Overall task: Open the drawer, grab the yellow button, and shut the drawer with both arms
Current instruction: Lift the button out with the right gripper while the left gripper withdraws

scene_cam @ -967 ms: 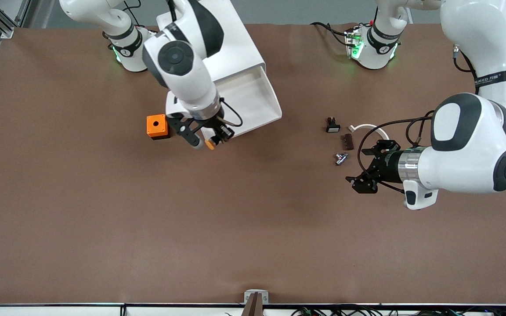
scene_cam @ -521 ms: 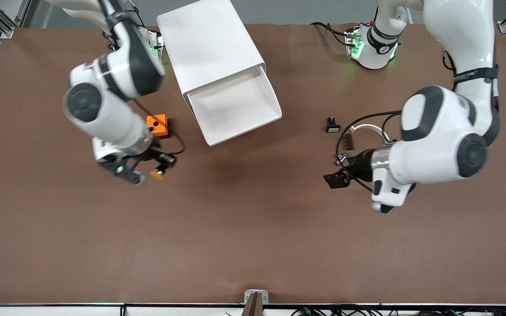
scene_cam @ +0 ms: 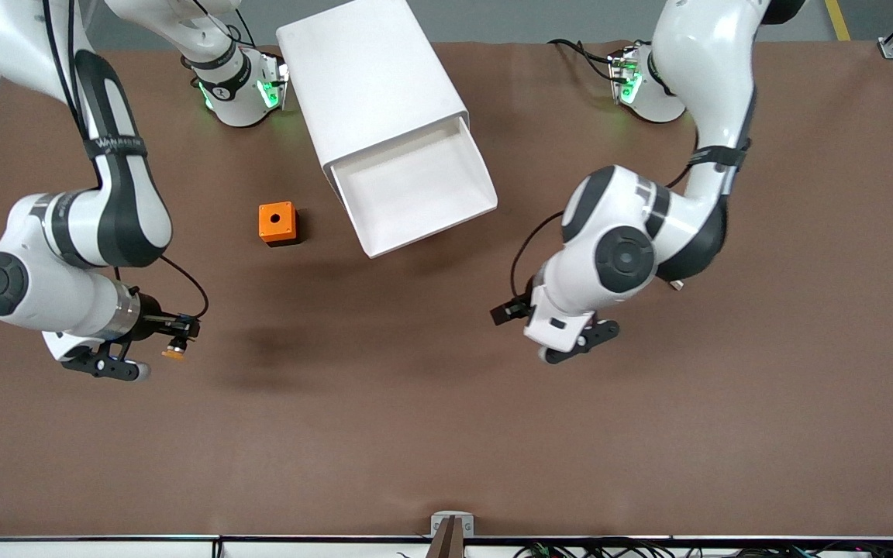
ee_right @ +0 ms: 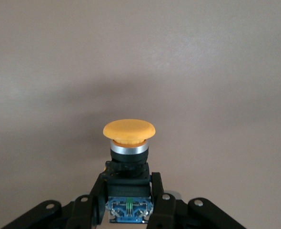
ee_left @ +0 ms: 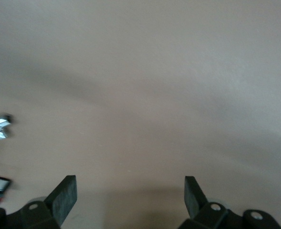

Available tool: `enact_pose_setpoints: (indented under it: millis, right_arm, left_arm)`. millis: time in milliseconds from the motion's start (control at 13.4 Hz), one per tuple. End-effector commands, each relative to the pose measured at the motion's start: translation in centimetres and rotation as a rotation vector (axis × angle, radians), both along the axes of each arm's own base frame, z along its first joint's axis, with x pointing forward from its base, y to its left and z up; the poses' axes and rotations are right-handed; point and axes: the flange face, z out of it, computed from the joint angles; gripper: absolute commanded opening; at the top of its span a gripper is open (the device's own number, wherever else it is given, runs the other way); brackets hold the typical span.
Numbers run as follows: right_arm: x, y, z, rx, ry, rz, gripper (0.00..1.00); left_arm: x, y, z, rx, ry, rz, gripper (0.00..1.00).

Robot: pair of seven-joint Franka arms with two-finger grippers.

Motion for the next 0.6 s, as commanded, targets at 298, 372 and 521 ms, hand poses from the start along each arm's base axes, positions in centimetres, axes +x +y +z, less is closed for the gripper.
enact_pose_setpoints:
  millis: [298,372,521]
  right_arm:
    - [1.3,-2.3,-10.4,0.006,0.022,0.209,0.02]
    - [1.2,-2.0,-12.0,0.009,0.023,0.211,0.02]
    - [1.2,-1.4,-13.3,0.007,0.017,0.219,0.03]
  left_arm:
    - [-6.0,-7.5,-1.7,0.056,0.050,0.011,0.99]
    - [-7.7,-8.7,-1.5,0.083,0.082,0.015,0.99]
    - [-10.7,-11.0,-1.7,0.123,0.126,-0.010,0.99]
